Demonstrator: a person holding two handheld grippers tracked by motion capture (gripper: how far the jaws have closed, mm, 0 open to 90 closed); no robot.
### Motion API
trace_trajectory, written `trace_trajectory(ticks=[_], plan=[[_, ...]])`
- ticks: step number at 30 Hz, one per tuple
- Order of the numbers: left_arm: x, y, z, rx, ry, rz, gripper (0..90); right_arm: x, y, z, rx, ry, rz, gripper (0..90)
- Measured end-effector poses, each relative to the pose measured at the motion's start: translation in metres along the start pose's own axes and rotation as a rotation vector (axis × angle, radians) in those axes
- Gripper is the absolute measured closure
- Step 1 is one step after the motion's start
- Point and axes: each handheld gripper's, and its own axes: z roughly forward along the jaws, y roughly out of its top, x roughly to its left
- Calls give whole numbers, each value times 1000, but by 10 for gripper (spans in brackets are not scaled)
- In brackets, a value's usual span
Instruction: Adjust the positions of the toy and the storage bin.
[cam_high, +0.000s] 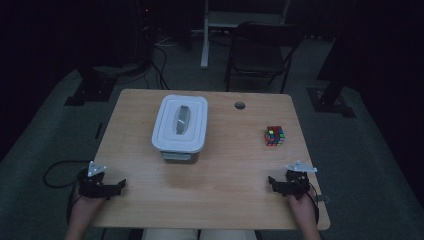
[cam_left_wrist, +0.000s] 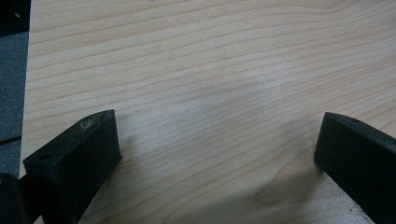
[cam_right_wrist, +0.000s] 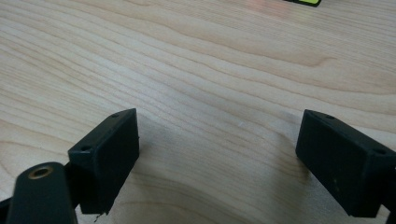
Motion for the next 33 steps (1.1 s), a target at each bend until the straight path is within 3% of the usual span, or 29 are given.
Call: trace_trajectory(ticks=[11,22,26,28,33], plan=[[0,0,0,0,-6,7,9,0,0,0,1,0,-1,131],[-8,2,1,-1,-19,26,10,5,1,1,1,-34,32,130],[-13,5,4,-8,-17,53,10,10,2,2,2,-23,22,128],[-13,7,6,-3,-28,43,10,13,4,3,4,-14,15,129],[-15,12,9,5,-30,52,11,21,12,5,-1,44,21,130]])
